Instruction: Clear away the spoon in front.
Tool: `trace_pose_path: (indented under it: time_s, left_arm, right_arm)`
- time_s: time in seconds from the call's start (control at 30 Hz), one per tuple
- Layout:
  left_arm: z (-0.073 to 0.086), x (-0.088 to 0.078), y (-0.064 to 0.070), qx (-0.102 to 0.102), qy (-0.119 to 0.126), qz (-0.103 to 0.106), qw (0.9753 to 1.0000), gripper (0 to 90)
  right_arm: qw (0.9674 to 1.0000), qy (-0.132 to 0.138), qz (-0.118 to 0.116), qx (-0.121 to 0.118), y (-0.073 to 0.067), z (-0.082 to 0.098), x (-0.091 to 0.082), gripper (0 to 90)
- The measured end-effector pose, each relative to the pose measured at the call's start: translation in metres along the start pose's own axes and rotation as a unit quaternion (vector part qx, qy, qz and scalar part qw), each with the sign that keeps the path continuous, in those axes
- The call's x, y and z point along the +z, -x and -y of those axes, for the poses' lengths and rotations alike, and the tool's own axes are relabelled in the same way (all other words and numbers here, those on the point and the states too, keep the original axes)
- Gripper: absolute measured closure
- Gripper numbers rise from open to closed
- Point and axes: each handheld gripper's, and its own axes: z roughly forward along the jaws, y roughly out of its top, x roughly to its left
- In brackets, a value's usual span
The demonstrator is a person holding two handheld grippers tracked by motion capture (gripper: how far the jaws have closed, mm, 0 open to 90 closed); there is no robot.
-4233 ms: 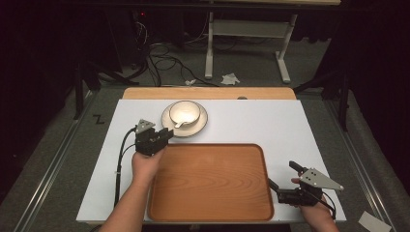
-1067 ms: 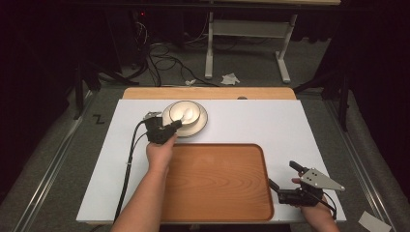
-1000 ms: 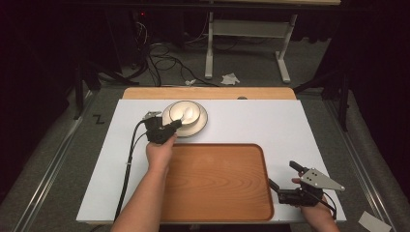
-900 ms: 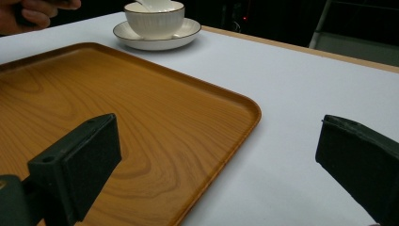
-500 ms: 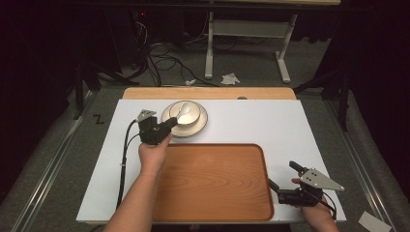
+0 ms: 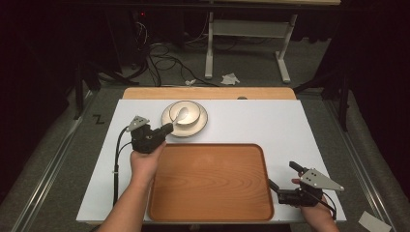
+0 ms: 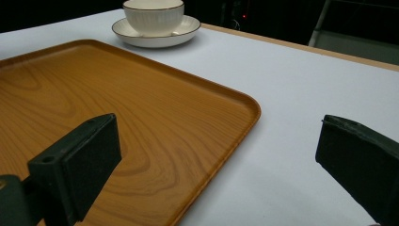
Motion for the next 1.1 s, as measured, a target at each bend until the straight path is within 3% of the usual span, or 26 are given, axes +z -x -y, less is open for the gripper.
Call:
trace_pose_path:
  time_s: [0.67, 1.1]
  left_arm:
    - [0.015, -0.047, 0.011, 0.040, 0.009, 0.045, 0.9982, 85.7]
    - [0.038, -0.073, 0.014, 0.056, 0.004, 0.068, 0.9961, 85.7]
  right_arm:
    - [1.0000, -0.006, 0.003, 0.006, 0.000, 0.001, 0.000, 2.1]
    - [1.0000, -0.006, 0.004, 0.004, 0.000, 0.002, 0.000, 1.5]
